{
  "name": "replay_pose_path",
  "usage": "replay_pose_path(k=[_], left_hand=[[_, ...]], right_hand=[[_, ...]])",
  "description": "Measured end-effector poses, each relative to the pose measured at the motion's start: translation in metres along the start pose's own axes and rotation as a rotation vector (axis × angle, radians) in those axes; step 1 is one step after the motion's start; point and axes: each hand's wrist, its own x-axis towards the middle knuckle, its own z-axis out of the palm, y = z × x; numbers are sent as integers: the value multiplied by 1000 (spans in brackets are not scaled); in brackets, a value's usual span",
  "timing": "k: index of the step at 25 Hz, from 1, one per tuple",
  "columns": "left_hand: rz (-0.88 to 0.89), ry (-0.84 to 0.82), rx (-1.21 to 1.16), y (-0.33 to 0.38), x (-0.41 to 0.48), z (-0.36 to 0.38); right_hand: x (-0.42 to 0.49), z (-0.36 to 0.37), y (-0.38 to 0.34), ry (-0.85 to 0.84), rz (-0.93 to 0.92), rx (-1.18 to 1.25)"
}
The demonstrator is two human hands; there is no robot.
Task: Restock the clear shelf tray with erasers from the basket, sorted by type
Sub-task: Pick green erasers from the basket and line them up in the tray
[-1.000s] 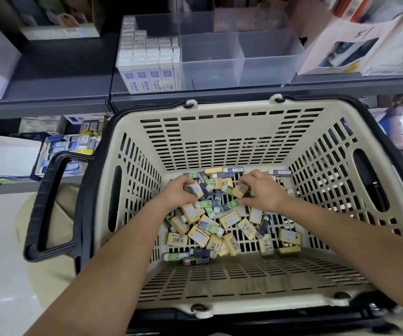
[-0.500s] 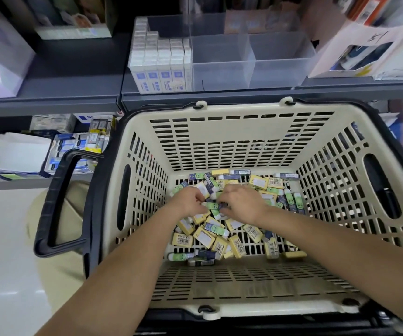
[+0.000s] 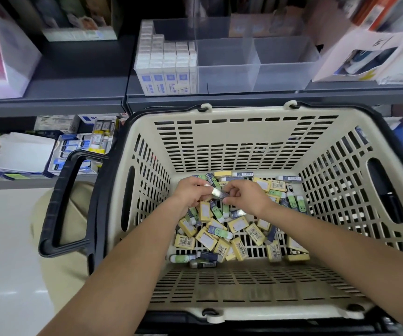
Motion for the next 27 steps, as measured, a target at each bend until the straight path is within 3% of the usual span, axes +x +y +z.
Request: replay_pose_path(k=[5,9,13,19,22,27], left_hand=[[-30,-15,-192,5,-1,-2],[-87,-29,-191,6,-6,3],[-102,-24,-257,7,-7,0],[-79,-34,-170,2,-6,2],[-107,-34,-177,3,-6,3],[-16,88,-251,8,-1,4]], right_hand=[[2,-18,19,47,88,-272],[2,-2,8,39,-38,-348],[1,6,7,88,1,-367],[-5,12,7,5,-37,-473],[-4,11,1,-26,13,-271],[-2,-7,-1,60,160,171]])
